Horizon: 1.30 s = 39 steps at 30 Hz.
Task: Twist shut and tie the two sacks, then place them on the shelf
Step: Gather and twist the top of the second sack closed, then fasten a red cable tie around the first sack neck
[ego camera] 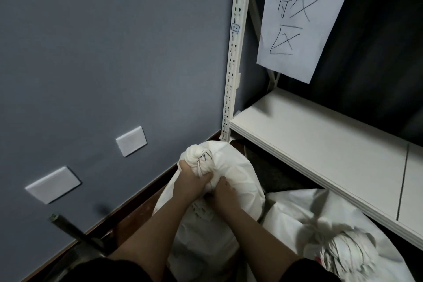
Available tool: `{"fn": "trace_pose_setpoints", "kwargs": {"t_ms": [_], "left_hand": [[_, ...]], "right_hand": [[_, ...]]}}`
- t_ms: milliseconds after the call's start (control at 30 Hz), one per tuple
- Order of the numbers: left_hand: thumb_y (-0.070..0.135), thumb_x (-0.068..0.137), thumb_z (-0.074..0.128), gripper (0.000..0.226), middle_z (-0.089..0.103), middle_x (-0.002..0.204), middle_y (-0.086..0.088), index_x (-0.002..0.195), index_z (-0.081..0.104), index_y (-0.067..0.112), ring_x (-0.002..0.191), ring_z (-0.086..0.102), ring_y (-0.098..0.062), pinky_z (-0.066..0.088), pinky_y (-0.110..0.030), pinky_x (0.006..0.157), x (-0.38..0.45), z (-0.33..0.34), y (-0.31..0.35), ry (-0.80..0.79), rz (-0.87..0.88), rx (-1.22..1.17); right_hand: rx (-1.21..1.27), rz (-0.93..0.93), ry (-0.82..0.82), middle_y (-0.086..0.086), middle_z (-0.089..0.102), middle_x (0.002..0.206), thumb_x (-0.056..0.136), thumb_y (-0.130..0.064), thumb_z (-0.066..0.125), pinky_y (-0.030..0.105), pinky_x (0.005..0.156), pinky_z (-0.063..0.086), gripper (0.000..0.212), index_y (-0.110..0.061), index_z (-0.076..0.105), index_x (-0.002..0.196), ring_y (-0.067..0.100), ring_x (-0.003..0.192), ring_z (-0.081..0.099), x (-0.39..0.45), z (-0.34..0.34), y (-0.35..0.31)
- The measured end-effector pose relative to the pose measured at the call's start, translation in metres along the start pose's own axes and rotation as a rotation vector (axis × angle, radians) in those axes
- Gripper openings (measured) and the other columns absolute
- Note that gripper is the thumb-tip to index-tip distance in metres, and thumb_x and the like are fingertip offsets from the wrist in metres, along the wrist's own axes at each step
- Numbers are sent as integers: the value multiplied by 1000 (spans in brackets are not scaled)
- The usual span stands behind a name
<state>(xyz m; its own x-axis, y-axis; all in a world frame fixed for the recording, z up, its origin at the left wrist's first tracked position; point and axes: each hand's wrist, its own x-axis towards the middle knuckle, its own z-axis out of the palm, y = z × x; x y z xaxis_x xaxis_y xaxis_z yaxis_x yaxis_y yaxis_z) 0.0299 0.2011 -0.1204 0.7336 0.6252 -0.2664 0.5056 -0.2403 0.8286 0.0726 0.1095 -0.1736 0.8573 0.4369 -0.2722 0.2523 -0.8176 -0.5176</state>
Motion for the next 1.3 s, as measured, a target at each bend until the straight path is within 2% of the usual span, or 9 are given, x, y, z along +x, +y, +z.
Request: {"fn": "trace_pose_setpoints", "kwargs": {"t_ms": [100,267,400,533,667,900,1033,1133,1300], "left_hand": [[37,70,78,79,54,109,-7,127,31,6,108,57,-30,44,-33,84,-7,-7,11,-2,14,15],[55,59,79,103,46,138,-7,139,28,14,128,43,-32,36,-43,105,-25,-18,28,130,-19,93],[68,38,71,130,39,147,-10,146,20,17,131,42,-31,35,-48,109,-35,-25,36,109,-31,-115],[54,78,67,101,23,156,-13,151,11,12,141,28,-32,25,-44,115,-40,-33,39,125,-42,-167],[51,88,55,83,19,157,-11,150,16,15,144,22,-30,22,-42,114,-49,-38,48,216,19,-83],[30,90,56,44,40,138,-8,131,48,15,131,36,-25,29,-41,106,-82,-35,94,427,496,164],[23,93,52,14,63,105,-1,99,63,19,94,58,-14,42,-30,86,-105,-11,128,203,621,20],[17,92,47,20,69,73,3,79,62,20,63,63,-11,50,-27,70,-120,20,149,-55,512,-163],[5,87,51,9,67,77,-7,91,55,13,74,62,-24,50,-36,84,-140,91,153,-431,389,-13]], "right_hand": [[64,20,-115,13,38,138,87,-49,56,37,104,35,78,-6,22,142,28,125,43,-10,-16,-6],[172,24,-101,14,44,137,85,-39,63,37,101,39,77,-5,24,142,31,126,46,-25,-45,-5],[121,38,-177,12,40,144,82,-44,65,31,100,38,88,-6,17,145,27,132,41,-37,-60,-7],[59,42,-160,14,41,143,78,-46,67,37,105,37,93,-5,18,146,29,132,41,-48,-77,-6],[23,59,-131,9,39,145,79,-55,59,40,105,38,86,-13,24,146,28,131,41,-56,-89,-7],[21,24,107,6,65,118,88,-56,43,35,86,46,46,-20,62,109,28,108,61,-81,-142,-4],[99,49,227,1,69,108,86,-46,51,31,82,46,25,-26,65,94,27,102,63,-100,-183,17],[117,88,294,1,70,106,84,-37,53,31,83,48,19,-26,65,93,24,100,63,-117,-211,46],[195,165,350,-4,73,89,79,-29,50,37,82,55,11,-28,60,75,19,86,68,-152,-241,106]]}}
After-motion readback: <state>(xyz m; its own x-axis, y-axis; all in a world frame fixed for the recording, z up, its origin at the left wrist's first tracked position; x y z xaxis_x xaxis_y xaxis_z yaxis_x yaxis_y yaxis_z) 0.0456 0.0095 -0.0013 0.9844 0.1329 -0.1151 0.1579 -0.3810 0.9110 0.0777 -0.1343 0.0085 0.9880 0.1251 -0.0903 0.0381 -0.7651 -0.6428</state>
